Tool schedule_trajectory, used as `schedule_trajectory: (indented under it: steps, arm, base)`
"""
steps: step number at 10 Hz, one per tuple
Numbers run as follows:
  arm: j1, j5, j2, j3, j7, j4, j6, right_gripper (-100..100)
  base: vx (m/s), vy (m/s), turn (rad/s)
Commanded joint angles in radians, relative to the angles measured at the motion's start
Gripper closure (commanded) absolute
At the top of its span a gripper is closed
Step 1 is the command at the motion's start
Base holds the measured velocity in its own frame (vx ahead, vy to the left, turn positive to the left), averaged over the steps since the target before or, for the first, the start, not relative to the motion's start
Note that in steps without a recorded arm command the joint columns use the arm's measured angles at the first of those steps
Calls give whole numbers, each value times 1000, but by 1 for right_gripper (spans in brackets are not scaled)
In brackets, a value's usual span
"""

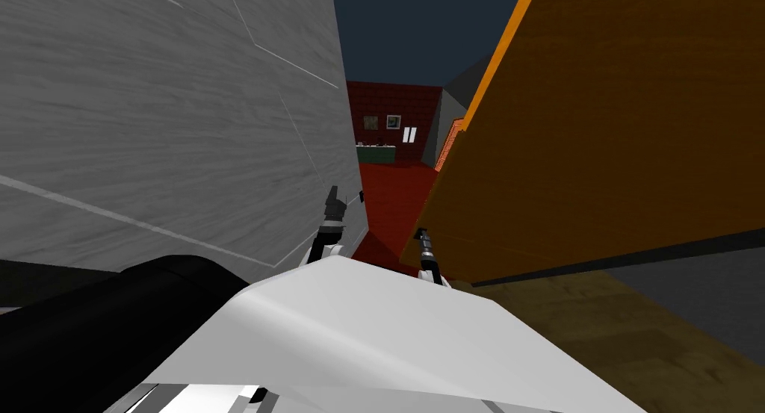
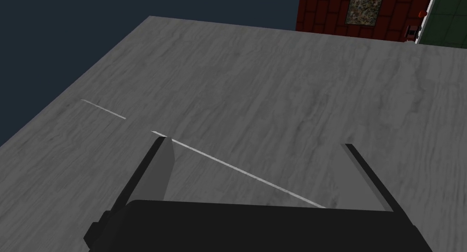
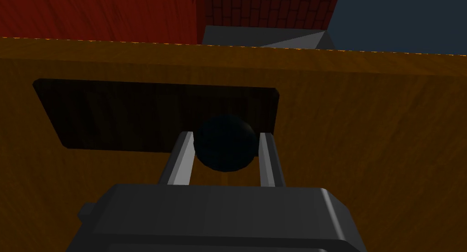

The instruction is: Push the door open

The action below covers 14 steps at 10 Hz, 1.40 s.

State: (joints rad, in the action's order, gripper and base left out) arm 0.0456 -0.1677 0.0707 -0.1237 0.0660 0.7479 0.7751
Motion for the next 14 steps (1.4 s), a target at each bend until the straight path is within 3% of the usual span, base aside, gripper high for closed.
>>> schedule_trajectory:
  steps: [1, 4, 5, 10, 11, 14]
  arm:
    - [12, -15, 13, 15, 14, -3, 15, 100]
    - [19, -35, 18, 22, 34, -18, 18, 100]
    - [26, -36, 9, 23, 31, -22, 19, -100]
    - [31, -45, -16, 31, 33, -9, -7, -100]
    - [27, -43, -12, 30, 33, -5, -4, -100]
    - [25, -45, -5, 34, 37, -9, 4, -100]
  base:
    - [214, 3, -63]
    - [202, -12, -125]
    - [-69, 54, -52]
    - [-220, 105, -62]
    - [-126, 54, -19]
    - [149, 10, 23]
